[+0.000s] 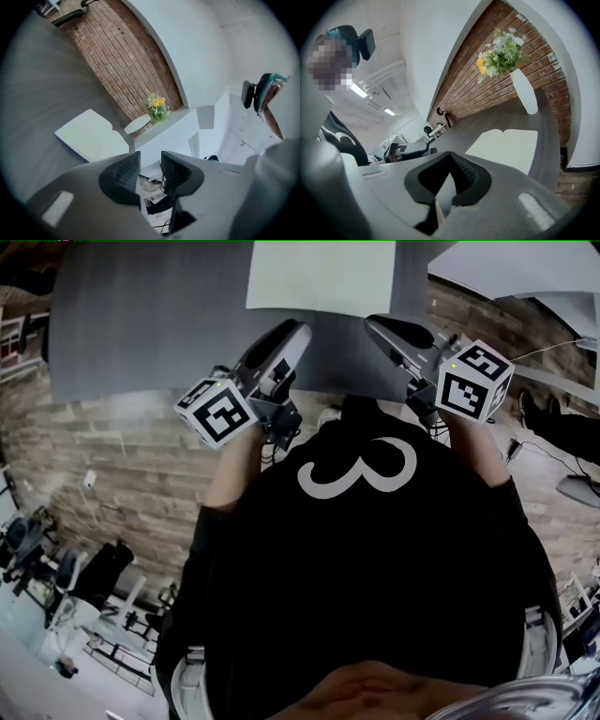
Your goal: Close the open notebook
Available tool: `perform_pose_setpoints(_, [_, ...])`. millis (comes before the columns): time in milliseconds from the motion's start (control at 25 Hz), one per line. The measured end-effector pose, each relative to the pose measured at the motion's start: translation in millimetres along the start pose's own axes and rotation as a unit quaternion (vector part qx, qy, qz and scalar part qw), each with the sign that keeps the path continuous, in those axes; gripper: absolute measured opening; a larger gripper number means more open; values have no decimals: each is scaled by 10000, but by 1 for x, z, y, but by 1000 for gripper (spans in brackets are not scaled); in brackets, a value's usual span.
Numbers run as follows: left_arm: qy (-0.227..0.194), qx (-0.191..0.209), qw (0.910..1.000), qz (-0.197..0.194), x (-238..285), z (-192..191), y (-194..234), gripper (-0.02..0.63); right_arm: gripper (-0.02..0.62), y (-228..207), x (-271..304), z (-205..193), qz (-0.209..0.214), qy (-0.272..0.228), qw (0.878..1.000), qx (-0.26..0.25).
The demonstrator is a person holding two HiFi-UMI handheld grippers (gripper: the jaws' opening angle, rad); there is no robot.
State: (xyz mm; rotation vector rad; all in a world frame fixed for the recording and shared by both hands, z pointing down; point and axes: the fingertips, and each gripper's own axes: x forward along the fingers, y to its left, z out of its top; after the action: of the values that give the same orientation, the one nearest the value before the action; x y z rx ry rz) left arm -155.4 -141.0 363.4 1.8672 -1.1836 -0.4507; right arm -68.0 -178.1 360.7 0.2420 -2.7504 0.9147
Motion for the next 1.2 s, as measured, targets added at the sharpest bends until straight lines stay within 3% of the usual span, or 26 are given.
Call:
perform_pose_setpoints(200, [-354,-1165,9922,261,2,0,38,210,2,-13,10,-4,124,114,9997,200])
perform_pose_setpoints(440, [-866,-2200,9716,-114,18,12,60,254,2,-27,16,-6,191,290,9989,326])
perform_pose_setpoints(800, [-1146,-2970,9478,161,25,4,107,270,2,-43,17,-7,164,404,9978,496])
perform_pose_setpoints(1080, [-1146,-3217,9382,559,28,-6,137,290,2,-49,17,-11,173,406,9972,606])
perform_pose_setpoints(1200, [-1131,-3367,9328,618,31,-7,142,327,2,-49,18,-11,182,379,9968,679])
